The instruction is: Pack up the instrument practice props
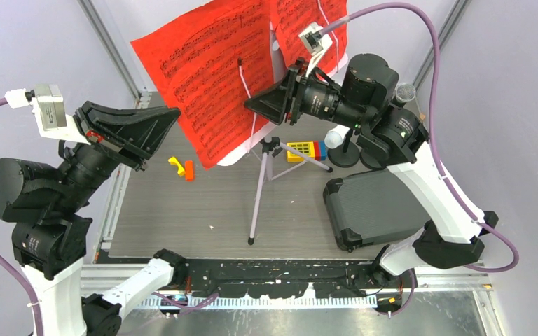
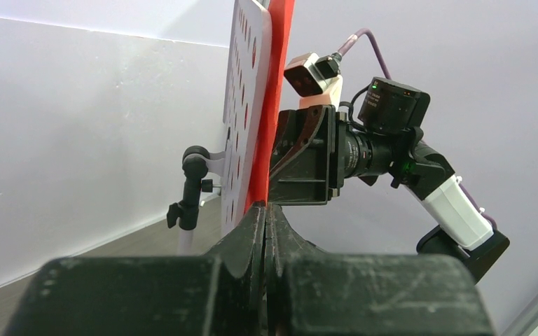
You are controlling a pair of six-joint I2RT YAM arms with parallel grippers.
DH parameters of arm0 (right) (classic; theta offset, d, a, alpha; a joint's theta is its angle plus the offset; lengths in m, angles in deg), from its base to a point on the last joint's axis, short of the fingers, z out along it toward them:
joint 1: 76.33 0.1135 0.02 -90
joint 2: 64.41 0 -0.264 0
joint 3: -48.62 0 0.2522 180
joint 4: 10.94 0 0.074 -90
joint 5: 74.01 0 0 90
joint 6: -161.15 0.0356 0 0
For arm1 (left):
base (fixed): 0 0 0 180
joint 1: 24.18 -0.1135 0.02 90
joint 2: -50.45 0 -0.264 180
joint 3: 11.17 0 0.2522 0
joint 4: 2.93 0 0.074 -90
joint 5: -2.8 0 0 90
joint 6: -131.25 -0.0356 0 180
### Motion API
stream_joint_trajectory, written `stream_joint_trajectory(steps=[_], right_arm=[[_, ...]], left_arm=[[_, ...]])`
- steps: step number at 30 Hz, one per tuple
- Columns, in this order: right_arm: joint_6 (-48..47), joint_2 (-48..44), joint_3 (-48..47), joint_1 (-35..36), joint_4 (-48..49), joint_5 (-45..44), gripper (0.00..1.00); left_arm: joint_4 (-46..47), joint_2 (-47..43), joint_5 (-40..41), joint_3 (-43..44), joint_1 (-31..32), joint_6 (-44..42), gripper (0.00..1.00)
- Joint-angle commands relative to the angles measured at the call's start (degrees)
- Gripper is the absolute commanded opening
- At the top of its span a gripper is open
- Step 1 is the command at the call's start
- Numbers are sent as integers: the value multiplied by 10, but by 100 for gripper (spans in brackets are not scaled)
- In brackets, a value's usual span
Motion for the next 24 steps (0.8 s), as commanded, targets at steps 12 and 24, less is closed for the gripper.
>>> stream_joint_trajectory(steps=[12,24], right_arm=[[14,-50,57,4,96,-17,0],[-1,-59,71,4,93,-56,0]], left_arm=[[6,-22,9,-8,-1,-13,0],[-68,-79,81,15,-1,-74,0]])
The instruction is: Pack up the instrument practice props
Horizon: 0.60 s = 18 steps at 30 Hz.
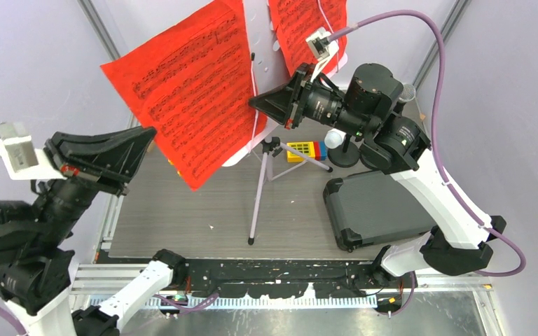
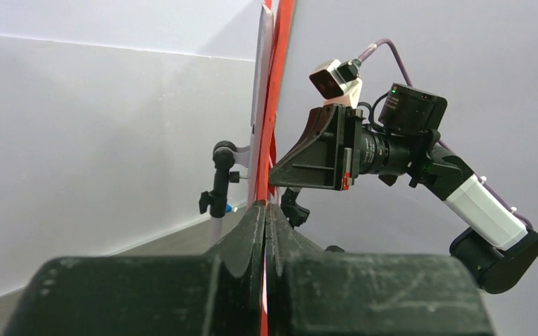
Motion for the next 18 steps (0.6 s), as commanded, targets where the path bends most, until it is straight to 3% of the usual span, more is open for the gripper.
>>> stream_joint_trajectory(steps=[1,18], right_arm=[[-7,-21,2,0,29,-28,0],[-17,-23,8,0,21,-26,0]], left_arm=[[-38,-22,44,29,-1,-41,0],[-185,-104,257,26,-1,-91,0]])
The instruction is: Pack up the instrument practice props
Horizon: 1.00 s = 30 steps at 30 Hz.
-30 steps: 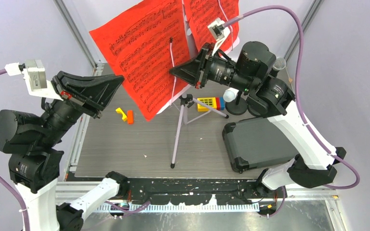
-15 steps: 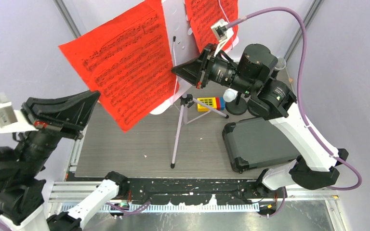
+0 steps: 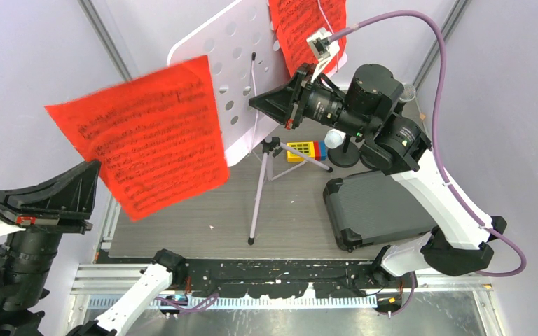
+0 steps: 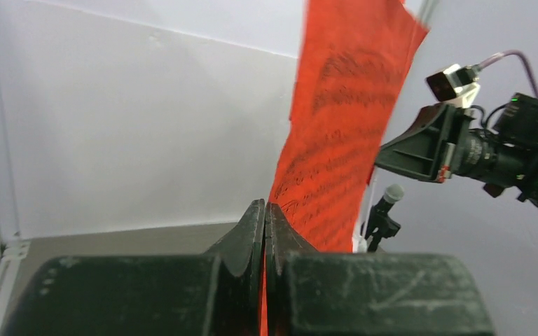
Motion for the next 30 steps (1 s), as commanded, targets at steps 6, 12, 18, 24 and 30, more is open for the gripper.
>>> stream_joint_trajectory(steps=[6,12,18,24,30], right_arm=[[-16,-24,10,0,19,-16,0],[-24,-28,17,-1,16,-16,0],[-30,-25,9,-1,7,-14,26],[-35,-31,12,-1,10,-13,58],[-41,-59,30,-1,9,-16,77]], left_arm=[[-81,6,151,-21,-1,-18,0],[-98,24,201,-79,-1,-21,0],[-121,56,259,-111,-1,-9,0],[-119,72,273,-129,-1,-13,0],[-131,115,257,-143,-1,-11,0]])
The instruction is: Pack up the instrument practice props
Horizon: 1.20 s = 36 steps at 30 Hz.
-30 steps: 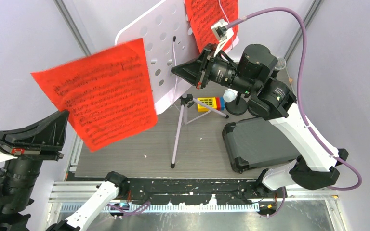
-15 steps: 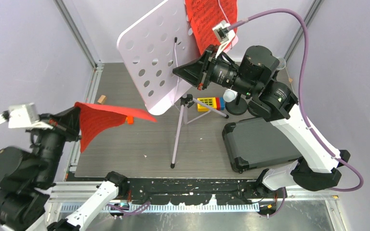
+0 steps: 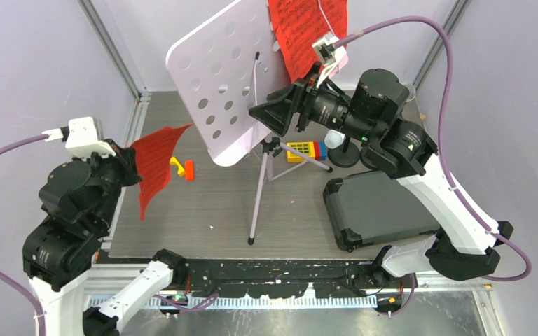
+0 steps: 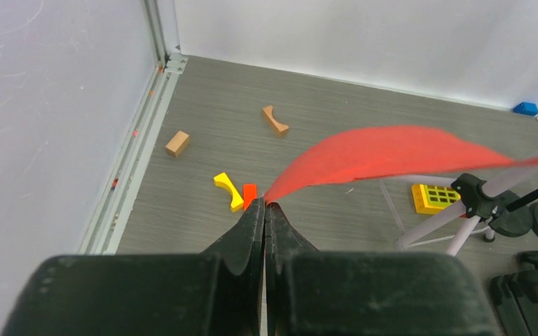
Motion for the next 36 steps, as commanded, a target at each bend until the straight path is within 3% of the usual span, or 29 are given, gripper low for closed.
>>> stream_joint_trajectory(steps=[1,10,14,17,21,26,30,36], right_arm=[[-13,-42,10,0,17,-3,79],[-28,-76,21,0,-9,47,84],[-34,-93,34,0,-18,42,85],[-39,-110,44,0,-22,32,85],[-42,-131,60,0,-28,17,85],[-51,-148,70,0,-46,-7,85],[-53,-162,83,0,-49,-23,85],[-50,-177,101,0,-48,-31,85]], left_arm=[[-7,44,1,-13,-1,0,0],[-10,132,12,-49,-2,13,0],[6,161,-20,-62,-12,25,0],[32,182,-112,-85,-58,41,0],[63,219,-306,-113,-168,72,0],[135,227,-410,-147,-192,114,0],[125,253,-365,-157,-198,111,0],[119,289,-260,-204,-272,106,0]])
